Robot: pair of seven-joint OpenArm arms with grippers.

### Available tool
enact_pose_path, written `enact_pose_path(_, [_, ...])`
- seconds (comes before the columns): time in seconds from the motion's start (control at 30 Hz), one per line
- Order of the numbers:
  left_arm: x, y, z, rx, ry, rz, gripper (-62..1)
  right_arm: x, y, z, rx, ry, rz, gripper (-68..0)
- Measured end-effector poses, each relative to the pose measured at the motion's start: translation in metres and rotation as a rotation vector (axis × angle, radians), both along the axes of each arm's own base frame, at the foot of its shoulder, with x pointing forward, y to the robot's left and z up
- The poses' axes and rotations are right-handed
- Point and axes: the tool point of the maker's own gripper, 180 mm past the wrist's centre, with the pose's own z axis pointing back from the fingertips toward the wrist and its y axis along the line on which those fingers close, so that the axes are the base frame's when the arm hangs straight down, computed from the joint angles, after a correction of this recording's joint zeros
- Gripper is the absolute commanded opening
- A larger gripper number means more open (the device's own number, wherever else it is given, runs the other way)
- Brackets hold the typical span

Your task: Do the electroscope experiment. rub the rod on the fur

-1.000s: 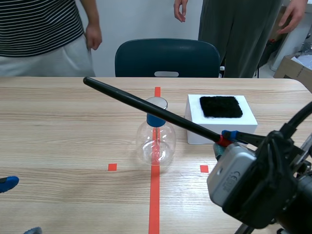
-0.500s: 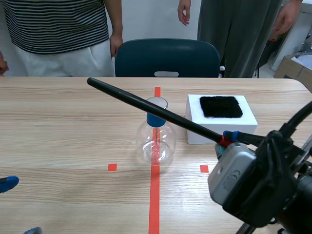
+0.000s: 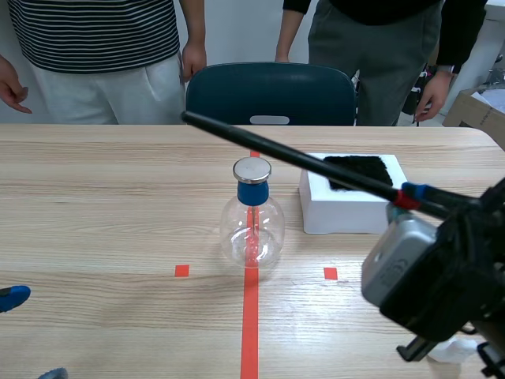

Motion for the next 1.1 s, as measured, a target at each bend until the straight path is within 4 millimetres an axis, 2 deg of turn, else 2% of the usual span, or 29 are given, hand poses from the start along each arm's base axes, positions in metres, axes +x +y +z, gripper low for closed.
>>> enact_pose_path(0.13, [0.0, 0.0, 0.0, 0.0, 0.0, 0.0, 1.4, 0.009, -0.023, 0.015, -0.061, -0.087, -0.05, -67.5])
enact_pose_path(0.37, [0.0, 0.0, 0.0, 0.0, 0.0, 0.0, 1.4, 0.032, -0.095, 0.044, -0.238, -0.187, -0.239, -67.5])
enact_pose_path(0.57, [0.0, 0.0, 0.0, 0.0, 0.0, -0.001, 1.4, 0.055, -0.143, 0.085, -0.359, -0.318, -0.419, -67.5])
enact_pose_path(0.7, [0.0, 0.0, 0.0, 0.0, 0.0, 0.0, 1.4, 0.077, -0.17, 0.091, -0.486, -0.345, -0.463, -67.5])
enact_pose_path(0.83, [0.0, 0.0, 0.0, 0.0, 0.0, 0.0, 1.4, 0.103, -0.182, 0.092, -0.613, -0.353, -0.424, -67.5])
enact_pose_path(1.0, [0.0, 0.0, 0.0, 0.0, 0.0, 0.0, 1.4, 0.126, -0.176, 0.095, -0.76, -0.38, -0.338, -67.5])
enact_pose_path(1.1, [0.0, 0.0, 0.0, 0.0, 0.0, 0.0, 1.4, 0.134, -0.17, 0.087, -0.826, -0.38, -0.281, -67.5])
